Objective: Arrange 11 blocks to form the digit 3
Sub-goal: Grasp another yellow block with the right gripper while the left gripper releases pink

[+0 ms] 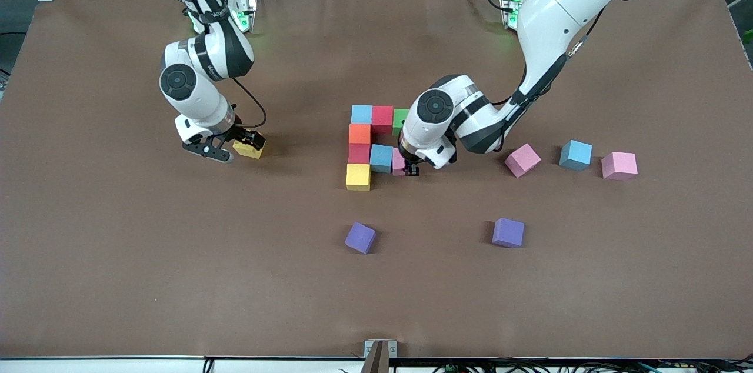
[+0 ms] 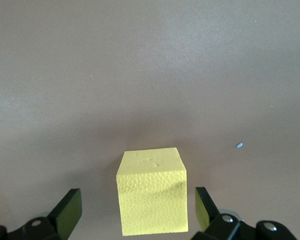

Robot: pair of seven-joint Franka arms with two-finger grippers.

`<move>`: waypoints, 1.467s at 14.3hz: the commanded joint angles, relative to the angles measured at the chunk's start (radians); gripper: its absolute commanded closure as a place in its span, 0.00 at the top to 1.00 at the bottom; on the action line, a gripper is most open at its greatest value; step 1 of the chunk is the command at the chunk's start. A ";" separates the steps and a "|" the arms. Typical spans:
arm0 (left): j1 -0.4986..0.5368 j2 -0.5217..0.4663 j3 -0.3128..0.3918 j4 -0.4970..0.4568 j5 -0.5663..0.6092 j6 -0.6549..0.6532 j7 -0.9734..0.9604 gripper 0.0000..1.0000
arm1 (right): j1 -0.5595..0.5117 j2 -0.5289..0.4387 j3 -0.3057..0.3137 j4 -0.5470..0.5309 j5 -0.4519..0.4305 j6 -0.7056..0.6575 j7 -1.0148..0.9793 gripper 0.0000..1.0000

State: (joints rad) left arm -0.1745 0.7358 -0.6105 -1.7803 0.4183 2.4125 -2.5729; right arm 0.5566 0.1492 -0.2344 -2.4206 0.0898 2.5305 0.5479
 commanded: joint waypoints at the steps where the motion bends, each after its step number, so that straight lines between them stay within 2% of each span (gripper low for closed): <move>1: -0.017 -0.004 0.006 -0.031 0.020 0.011 -0.010 0.28 | -0.015 -0.001 0.010 -0.038 -0.018 0.056 -0.005 1.00; 5: -0.017 -0.004 0.006 -0.031 0.020 0.011 -0.010 0.29 | -0.012 0.052 0.010 -0.060 -0.018 0.135 -0.005 1.00; 6: -0.017 -0.007 0.006 -0.030 0.020 0.008 -0.009 0.33 | -0.007 0.059 0.012 -0.066 -0.018 0.145 -0.005 1.00; 7: -0.014 -0.009 0.006 -0.030 0.020 0.005 -0.006 0.44 | -0.006 0.061 0.012 -0.069 -0.018 0.146 -0.005 1.00; 8: -0.013 -0.009 0.006 -0.030 0.020 0.005 0.003 0.67 | -0.006 0.061 0.012 -0.074 -0.018 0.146 -0.005 0.99; 9: -0.013 -0.010 0.006 -0.028 0.020 0.003 0.016 1.00 | -0.006 0.061 0.012 -0.077 -0.018 0.143 -0.005 0.89; 11: -0.008 -0.018 0.006 -0.015 0.020 0.002 0.045 1.00 | -0.006 0.059 0.013 -0.074 -0.018 0.128 -0.005 0.46; 12: -0.003 -0.027 0.006 -0.010 0.020 -0.009 0.062 1.00 | -0.006 0.059 0.013 -0.072 -0.018 0.128 -0.005 0.27; 14: 0.000 -0.058 0.003 0.011 0.022 -0.056 0.109 1.00 | -0.003 0.058 0.017 -0.064 -0.018 0.126 -0.003 0.04; 18: -0.002 -0.111 -0.002 0.106 0.022 -0.206 0.209 1.00 | 0.028 0.076 0.020 0.033 -0.015 0.110 -0.005 0.01; 21: 0.003 -0.115 0.000 0.228 0.020 -0.334 0.344 1.00 | 0.078 0.171 0.020 0.232 -0.004 -0.005 0.000 0.01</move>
State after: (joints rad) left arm -0.1716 0.6240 -0.6100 -1.6231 0.4187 2.1552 -2.2964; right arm 0.6005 0.2422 -0.2128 -2.3300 0.0805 2.5986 0.5455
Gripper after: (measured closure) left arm 0.000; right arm 0.441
